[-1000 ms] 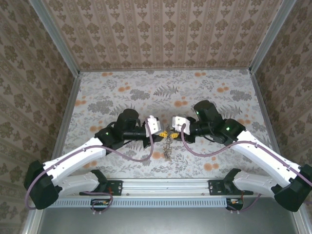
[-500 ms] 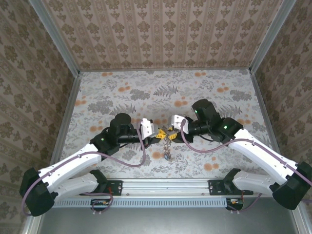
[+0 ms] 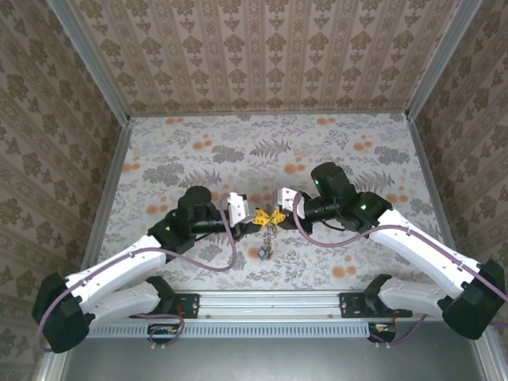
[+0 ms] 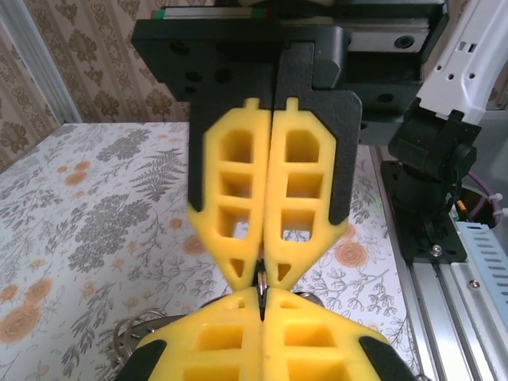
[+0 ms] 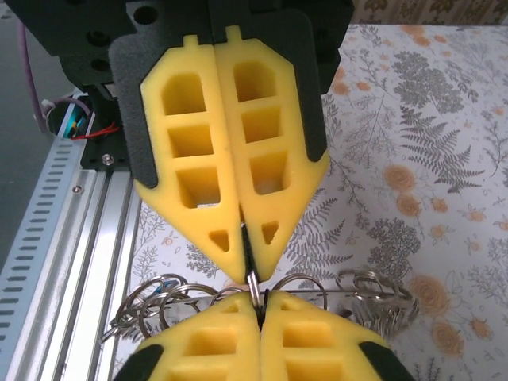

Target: Put the keys on the keyring

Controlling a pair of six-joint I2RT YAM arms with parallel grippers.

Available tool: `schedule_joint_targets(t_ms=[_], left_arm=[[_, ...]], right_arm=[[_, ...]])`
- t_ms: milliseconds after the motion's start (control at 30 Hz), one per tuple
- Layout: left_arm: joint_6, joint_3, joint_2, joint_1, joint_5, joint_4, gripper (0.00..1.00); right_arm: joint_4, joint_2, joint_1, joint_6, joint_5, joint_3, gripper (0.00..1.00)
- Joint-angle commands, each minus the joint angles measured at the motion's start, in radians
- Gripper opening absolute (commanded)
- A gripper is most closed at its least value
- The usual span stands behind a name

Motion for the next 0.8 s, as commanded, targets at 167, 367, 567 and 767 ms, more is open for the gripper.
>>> schedule_joint_targets(t_ms=[167,367,567,767], left_arm=[[0.049,0.068,0.012,-0.006,-0.116,-0.186,0.28],[0.053,0.153,0.114,-0.027,-0.122,-0.266,0.28],[0.018,0.134,0.112,-0.03,-0.101,-0.169,0.28],[0.0,0.091,0.049,-0.03,-0.101,-0.098,0.27]], right_arm=[[-0.173,0.013,0.04,-0.098,0.169,0.101,0.0],[-0.257,0.047,0.065,-0.127,0.236,0.173,0.0],[-0.243,0.04,0.066,-0.146,0.259,0.165,0.0],[-0.227,0.027,0.067,-0.141,0.251,0.153,0.0]])
